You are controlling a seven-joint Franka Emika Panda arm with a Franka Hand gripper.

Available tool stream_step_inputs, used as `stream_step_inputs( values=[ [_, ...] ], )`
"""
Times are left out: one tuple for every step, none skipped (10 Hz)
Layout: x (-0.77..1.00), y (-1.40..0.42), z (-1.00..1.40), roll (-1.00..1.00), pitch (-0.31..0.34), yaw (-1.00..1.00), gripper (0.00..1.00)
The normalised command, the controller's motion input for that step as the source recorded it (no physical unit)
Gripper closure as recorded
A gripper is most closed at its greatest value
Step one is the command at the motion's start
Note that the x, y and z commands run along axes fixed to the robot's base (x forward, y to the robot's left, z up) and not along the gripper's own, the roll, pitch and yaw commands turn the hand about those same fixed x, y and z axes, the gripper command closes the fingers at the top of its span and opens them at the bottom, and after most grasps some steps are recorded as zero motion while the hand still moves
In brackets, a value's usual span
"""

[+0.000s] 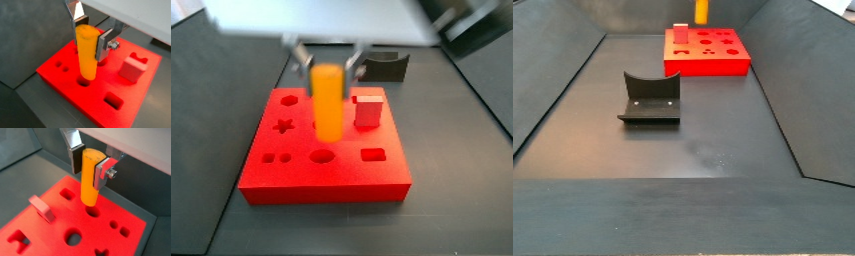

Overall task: Pick up the oval object. Move up. Place the oval object on the fixture. Regrasp the oval object. Move to above the board. Insert the oval object.
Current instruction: Insert the oval object.

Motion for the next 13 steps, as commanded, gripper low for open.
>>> stream_step_inputs(
  values=[
    [-0.18,-0.02,-0.37,-0.21,-0.179,0.27,1.0],
    [0.0,-0.03,-0.11,-0.1,-0.083,0.04,1.0],
    [0.0,0.0,-0.01,-0.04,-0.003,0.0,1.0],
    [0.0,0.0,-0.14,0.0,-0.017,0.0,1.0],
    [0.0,0.0,-0.16,0.0,-0.004,0.0,1.0],
    [0.02,0.0,-0.2,0.0,0.0,0.0,1.0],
    [0.01,0.0,-0.23,0.0,-0.01,0.0,1.0],
    [0.08,0.0,-0.24,-0.03,-0.014,0.0,1.0],
    [0.03,0.0,-0.24,-0.03,-0.024,0.0,1.0],
    [0.0,0.0,-0.21,-0.04,-0.023,0.0,1.0],
    [0.0,0.0,-0.24,-0.06,-0.031,0.0,1.0],
    [0.0,0.0,-0.29,-0.05,-0.044,0.0,1.0],
    [0.0,0.0,-0.47,0.0,-0.043,0.0,1.0]
  ],
)
